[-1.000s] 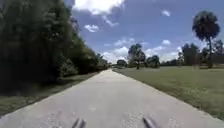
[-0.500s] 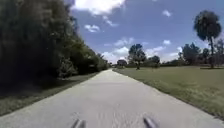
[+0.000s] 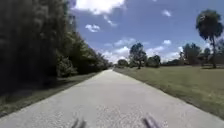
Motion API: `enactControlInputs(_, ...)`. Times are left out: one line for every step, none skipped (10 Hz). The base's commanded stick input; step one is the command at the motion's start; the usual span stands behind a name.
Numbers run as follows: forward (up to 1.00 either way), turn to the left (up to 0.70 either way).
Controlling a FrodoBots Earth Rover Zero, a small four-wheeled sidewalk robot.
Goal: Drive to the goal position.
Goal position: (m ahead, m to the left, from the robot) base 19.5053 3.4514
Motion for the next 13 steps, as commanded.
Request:
enactControlInputs(0.50,0.00)
enactControlInputs(0.50,0.00)
enactControlInputs(0.50,0.00)
enactControlInputs(0.50,0.00)
enactControlInputs(0.50,0.00)
enactControlInputs(0.50,0.00)
enactControlInputs(0.50,0.00)
enactControlInputs(0.50,0.00)
enactControlInputs(0.50,0.00)
enactControlInputs(0.50,0.00)
enactControlInputs(0.50,0.00)
enactControlInputs(0.50,0.00)
enactControlInputs(0.50,0.00)
